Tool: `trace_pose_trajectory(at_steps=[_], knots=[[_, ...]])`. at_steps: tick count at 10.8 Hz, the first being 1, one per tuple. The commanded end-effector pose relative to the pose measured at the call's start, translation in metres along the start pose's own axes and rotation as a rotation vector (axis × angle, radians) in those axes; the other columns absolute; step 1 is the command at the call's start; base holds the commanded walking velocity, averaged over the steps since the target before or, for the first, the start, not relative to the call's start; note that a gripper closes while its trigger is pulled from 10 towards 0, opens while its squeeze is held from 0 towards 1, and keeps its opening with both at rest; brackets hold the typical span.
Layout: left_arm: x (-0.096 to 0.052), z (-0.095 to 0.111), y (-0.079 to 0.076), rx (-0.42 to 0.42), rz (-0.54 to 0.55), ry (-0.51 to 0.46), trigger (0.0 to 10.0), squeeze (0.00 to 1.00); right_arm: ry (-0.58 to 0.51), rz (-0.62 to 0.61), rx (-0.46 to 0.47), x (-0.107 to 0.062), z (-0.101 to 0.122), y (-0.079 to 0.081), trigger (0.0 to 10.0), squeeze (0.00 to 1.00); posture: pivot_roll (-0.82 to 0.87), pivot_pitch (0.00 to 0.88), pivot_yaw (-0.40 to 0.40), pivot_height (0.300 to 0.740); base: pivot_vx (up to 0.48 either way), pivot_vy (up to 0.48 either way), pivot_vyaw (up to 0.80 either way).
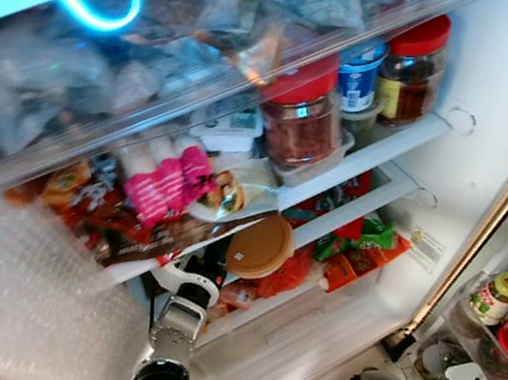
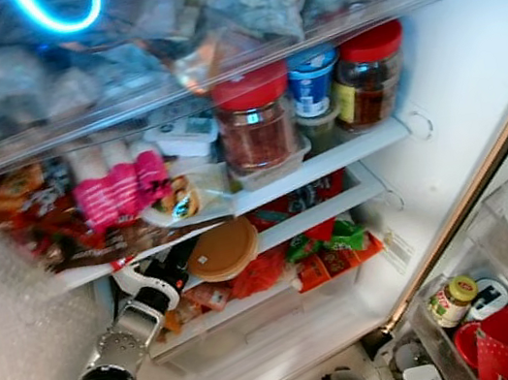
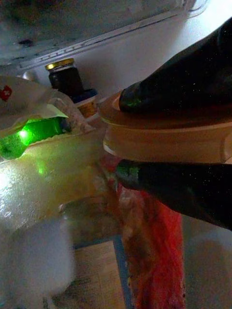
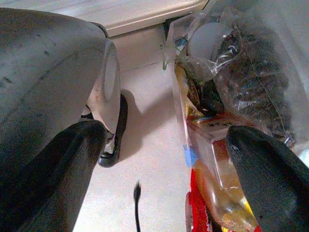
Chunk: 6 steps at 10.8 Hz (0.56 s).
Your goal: Restocking fridge
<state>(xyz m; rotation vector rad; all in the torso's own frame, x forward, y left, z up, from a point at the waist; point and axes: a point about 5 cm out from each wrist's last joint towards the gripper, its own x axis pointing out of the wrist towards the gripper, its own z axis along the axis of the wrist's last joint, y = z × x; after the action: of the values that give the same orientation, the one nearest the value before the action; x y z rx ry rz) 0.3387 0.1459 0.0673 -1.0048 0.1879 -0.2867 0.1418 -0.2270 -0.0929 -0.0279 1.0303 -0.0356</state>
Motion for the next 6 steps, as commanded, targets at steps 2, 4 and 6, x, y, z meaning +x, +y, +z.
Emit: trace_pose_trajectory(at_steps=[2,4,6], knots=[[0.006,0.0,0.0,-0.001,0.046,-0.023,10.0,0.0,0.014,0.023,0.001,0.0,-0.005,0.007,10.0,0.0,-0.17,0.133,0.023,0.65,0.0,0.0,0.0],[0.01,0.006,0.001,-0.02,0.11,-0.086,10.0,0.0,0.016,0.023,-0.003,0.0,-0.006,0.006,10.0,0.0,-0.18,0.138,0.021,0.65,0.0,0.0,0.0],[0.017,0.011,-0.005,-0.041,0.12,-0.119,10.0,0.0,0.021,0.026,-0.007,-0.001,-0.009,0.006,10.0,0.0,-0.19,0.149,0.022,0.65,0.0,0.0,0.0]])
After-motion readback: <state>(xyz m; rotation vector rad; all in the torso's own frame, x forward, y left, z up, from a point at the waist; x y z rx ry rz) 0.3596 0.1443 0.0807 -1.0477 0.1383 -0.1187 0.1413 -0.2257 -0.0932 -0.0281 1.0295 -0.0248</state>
